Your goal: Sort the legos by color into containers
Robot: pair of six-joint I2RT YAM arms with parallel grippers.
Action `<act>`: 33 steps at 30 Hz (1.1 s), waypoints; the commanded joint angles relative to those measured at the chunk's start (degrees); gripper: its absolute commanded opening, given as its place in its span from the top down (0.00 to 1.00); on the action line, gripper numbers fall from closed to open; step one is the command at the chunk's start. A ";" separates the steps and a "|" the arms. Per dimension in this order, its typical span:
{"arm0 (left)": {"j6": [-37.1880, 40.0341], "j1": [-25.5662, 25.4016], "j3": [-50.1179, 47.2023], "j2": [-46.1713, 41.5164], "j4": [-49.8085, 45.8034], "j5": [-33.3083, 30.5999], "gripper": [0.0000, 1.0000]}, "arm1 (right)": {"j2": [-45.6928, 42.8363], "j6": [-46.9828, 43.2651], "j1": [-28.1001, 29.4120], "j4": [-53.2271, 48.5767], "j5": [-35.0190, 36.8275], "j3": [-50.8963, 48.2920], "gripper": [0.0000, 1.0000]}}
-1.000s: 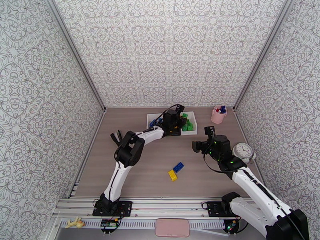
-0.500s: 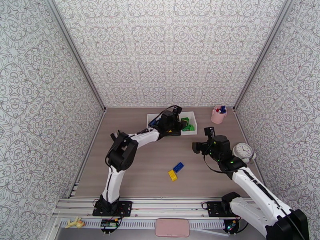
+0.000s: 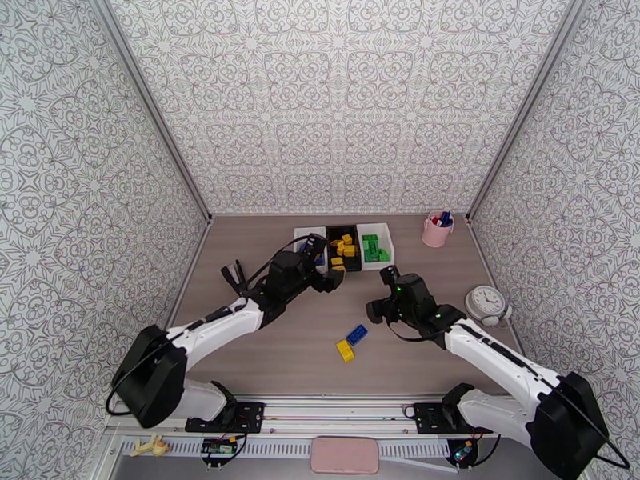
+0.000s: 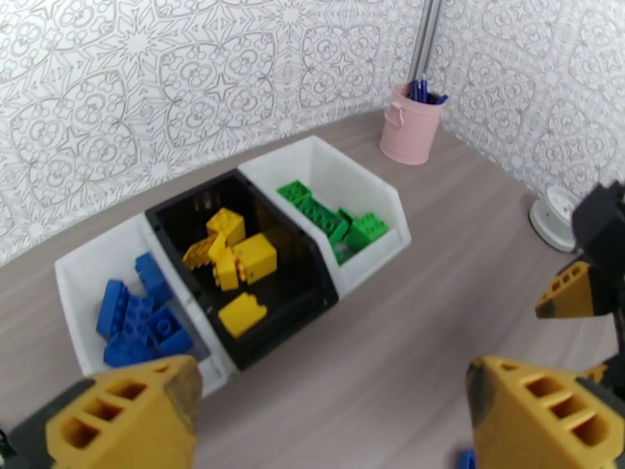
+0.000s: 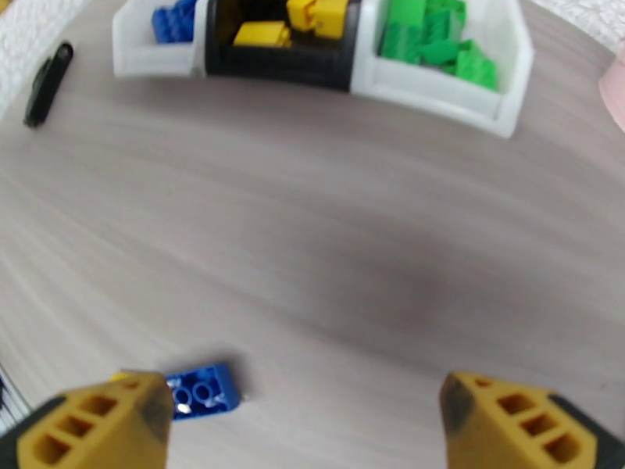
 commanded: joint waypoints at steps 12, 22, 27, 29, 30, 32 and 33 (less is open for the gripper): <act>13.46 -0.22 -11.04 -36.94 -30.15 3.15 0.02 | 20.18 -6.66 12.85 -6.68 1.33 11.51 0.04; 16.91 -1.88 -9.05 -38.83 -38.31 11.31 0.00 | 28.82 -5.55 12.94 -13.70 2.04 17.48 0.04; 17.79 -3.42 -9.19 -35.99 -37.10 11.25 0.00 | 29.38 -4.36 12.94 -15.34 4.00 17.78 0.07; 18.04 -3.78 -9.37 -35.31 -36.42 11.34 0.00 | 29.61 -4.20 12.85 -15.93 4.07 17.69 0.07; 18.15 -3.91 -9.38 -34.96 -36.26 11.33 0.00 | 30.02 -4.18 12.77 -16.44 4.24 17.69 0.07; 18.33 -4.04 -9.42 -34.55 -35.94 11.33 0.00 | 30.68 -4.27 12.80 -17.41 4.74 17.75 0.08; 18.40 -4.04 -9.40 -34.37 -35.77 11.30 0.00 | 31.06 -4.13 12.82 -17.80 5.10 17.84 0.09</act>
